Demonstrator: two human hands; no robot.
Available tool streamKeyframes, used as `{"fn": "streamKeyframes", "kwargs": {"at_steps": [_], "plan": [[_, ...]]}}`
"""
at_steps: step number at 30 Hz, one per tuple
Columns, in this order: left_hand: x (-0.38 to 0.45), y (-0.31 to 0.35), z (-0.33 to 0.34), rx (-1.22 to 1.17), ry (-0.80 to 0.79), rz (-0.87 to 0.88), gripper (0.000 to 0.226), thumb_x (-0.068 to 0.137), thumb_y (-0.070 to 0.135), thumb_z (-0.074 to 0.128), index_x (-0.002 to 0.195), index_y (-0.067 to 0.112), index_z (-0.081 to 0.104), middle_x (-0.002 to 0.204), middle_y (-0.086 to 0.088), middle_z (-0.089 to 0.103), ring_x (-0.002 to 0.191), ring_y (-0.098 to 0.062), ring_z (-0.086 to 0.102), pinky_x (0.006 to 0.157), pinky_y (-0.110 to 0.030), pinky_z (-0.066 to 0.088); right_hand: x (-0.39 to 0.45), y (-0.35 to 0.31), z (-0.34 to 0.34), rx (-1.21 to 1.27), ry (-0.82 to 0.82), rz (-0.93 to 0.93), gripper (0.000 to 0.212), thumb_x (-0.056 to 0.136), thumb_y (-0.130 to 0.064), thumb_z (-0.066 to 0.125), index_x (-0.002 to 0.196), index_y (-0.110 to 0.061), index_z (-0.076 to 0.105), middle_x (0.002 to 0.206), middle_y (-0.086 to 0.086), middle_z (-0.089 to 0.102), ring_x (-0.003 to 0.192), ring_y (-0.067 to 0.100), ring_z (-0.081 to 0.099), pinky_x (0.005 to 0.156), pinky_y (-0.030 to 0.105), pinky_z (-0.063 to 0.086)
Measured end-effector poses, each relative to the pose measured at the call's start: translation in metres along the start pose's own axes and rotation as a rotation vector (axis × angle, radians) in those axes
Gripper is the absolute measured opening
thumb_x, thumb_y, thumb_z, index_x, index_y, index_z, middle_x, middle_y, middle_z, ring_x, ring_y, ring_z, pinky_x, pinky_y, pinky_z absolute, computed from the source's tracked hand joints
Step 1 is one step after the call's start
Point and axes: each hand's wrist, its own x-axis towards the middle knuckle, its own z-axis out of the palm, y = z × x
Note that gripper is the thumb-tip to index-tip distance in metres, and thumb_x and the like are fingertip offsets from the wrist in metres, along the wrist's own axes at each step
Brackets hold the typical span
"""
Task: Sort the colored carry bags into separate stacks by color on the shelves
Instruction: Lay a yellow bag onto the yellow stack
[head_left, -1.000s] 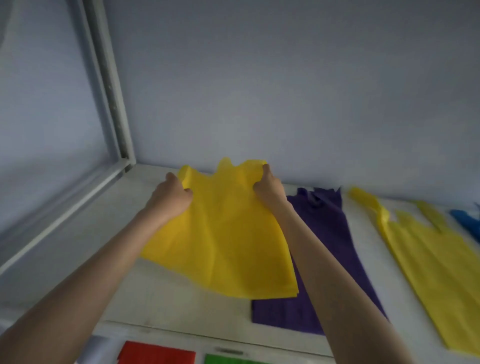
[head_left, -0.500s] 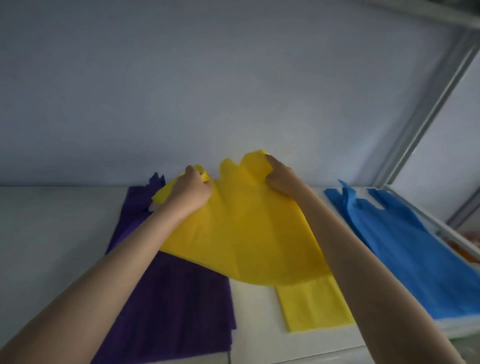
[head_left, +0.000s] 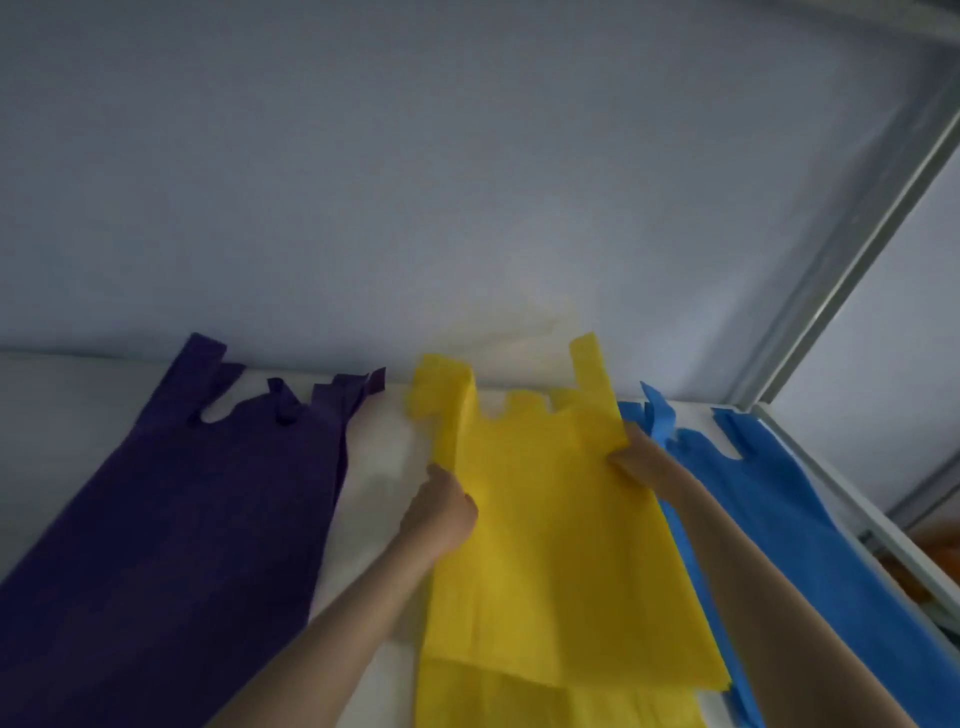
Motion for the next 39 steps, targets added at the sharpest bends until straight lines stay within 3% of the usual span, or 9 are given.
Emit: {"fn": "streamKeyframes", "kwargs": {"at_steps": [4,10,13,17,22,28,32,35,39], "plan": [[0.005,-0.021,0.039,0.055,-0.076,-0.089,0.061,0.100,0.015,0.031,0.150,-0.001,-0.001,0.141,-0.017,0.044,0.124,-0.032,0.052,0.099,-0.040,0.045,0.011,0.050,0.025,-0.061,-0.098,0.195,0.052,0.094,-0.006,0.042,0.142,0.004,0.026,0.137,0.021,0.041,0.125,0.035,0.043,0.108,0.044,0.035],[0.006,-0.018,0.044,0.097,-0.010,-0.145,0.058,0.101,0.022,0.033,0.149,0.001,0.008,0.139,-0.014,0.046,0.118,-0.029,0.056,0.091,-0.036,0.048,0.026,0.058,0.029,-0.011,-0.074,0.181,0.047,0.093,-0.004,0.041,0.139,0.006,0.031,0.115,0.019,0.047,0.107,0.031,0.049,0.099,0.044,0.041],[0.006,-0.022,0.043,0.114,0.033,-0.168,0.049,0.100,0.021,0.034,0.143,0.001,0.021,0.131,-0.014,0.052,0.112,-0.029,0.060,0.088,-0.037,0.051,0.019,0.044,0.032,-0.014,-0.044,0.158,0.043,0.095,-0.002,0.040,0.137,0.006,0.033,0.119,0.023,0.048,0.111,0.034,0.050,0.089,0.038,0.041],[0.007,-0.023,0.043,0.101,0.048,-0.193,0.041,0.100,0.020,0.035,0.137,0.003,0.029,0.125,-0.012,0.055,0.102,-0.026,0.061,0.073,-0.033,0.047,0.020,0.042,0.041,-0.027,-0.029,0.137,0.042,0.093,-0.004,0.041,0.134,0.004,0.038,0.126,0.023,0.051,0.115,0.036,0.051,0.094,0.041,0.043],[0.006,-0.027,0.045,0.137,0.046,-0.169,0.038,0.100,0.022,0.036,0.133,0.002,0.034,0.136,-0.013,0.044,0.123,-0.028,0.047,0.094,-0.036,0.046,0.019,0.042,0.041,-0.044,-0.066,0.151,0.041,0.092,-0.007,0.041,0.132,0.003,0.040,0.116,0.019,0.054,0.103,0.030,0.054,0.093,0.041,0.046],[0.006,-0.033,0.046,0.196,0.028,-0.084,0.043,0.101,0.022,0.032,0.138,0.001,0.029,0.141,-0.013,0.037,0.128,-0.027,0.042,0.102,-0.034,0.044,0.014,0.035,0.033,0.044,-0.111,0.252,0.043,0.094,-0.008,0.045,0.134,0.007,0.038,0.122,0.023,0.050,0.111,0.034,0.052,0.101,0.042,0.042],[0.012,-0.037,0.045,0.220,-0.004,-0.049,0.046,0.101,0.023,0.031,0.141,0.000,0.026,0.142,-0.014,0.036,0.127,-0.026,0.043,0.103,-0.032,0.043,0.033,0.025,0.021,0.216,-0.008,0.292,0.043,0.095,-0.014,0.049,0.132,0.007,0.041,0.125,0.024,0.049,0.107,0.034,0.050,0.102,0.045,0.041],[0.017,-0.035,0.041,0.205,-0.063,-0.077,0.055,0.100,0.025,0.033,0.146,-0.001,0.017,0.146,-0.015,0.032,0.130,-0.027,0.042,0.103,-0.032,0.041,0.051,0.016,0.017,0.308,-0.007,0.292,0.042,0.094,-0.012,0.050,0.132,0.005,0.042,0.134,0.024,0.047,0.123,0.038,0.047,0.102,0.045,0.040],[0.026,-0.037,0.043,0.186,-0.108,-0.120,0.060,0.100,0.027,0.034,0.149,0.000,0.011,0.145,-0.015,0.035,0.130,-0.028,0.044,0.104,-0.035,0.040,0.073,0.013,0.014,0.329,0.005,0.229,0.034,0.092,-0.008,0.050,0.122,0.009,0.051,0.121,0.026,0.055,0.114,0.038,0.054,0.095,0.046,0.044]]}}
